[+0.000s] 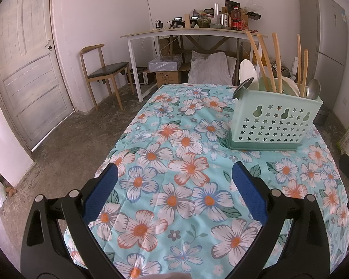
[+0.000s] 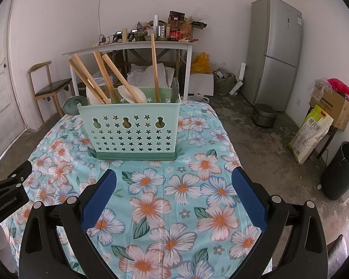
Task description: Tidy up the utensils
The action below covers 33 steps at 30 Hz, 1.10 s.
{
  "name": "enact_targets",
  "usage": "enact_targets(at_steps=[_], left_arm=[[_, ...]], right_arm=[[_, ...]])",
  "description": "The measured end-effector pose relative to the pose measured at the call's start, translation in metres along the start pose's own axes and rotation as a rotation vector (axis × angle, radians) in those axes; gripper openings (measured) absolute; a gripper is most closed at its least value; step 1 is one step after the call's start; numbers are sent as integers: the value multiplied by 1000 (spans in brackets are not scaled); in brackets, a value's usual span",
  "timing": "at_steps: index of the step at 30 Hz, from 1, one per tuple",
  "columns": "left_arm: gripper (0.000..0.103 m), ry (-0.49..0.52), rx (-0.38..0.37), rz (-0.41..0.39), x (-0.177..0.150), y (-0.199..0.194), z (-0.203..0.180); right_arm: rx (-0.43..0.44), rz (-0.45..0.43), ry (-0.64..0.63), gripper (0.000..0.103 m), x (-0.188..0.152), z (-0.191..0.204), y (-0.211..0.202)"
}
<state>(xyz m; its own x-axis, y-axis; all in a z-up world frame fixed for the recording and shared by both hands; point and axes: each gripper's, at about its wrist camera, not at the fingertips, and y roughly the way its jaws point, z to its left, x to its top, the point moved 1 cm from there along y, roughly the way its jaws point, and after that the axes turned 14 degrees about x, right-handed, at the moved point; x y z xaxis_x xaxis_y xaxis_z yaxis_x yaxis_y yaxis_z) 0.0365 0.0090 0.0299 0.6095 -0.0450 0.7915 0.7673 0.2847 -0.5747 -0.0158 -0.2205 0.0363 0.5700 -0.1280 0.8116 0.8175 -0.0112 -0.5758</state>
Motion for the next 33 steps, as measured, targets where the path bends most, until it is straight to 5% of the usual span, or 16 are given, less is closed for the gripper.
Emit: enact_targets(at_steps=[33], left_arm=[[95,0,-2,4,0,-1,-1]], right_arm=[[4,0,-4,96,1,3,-1]])
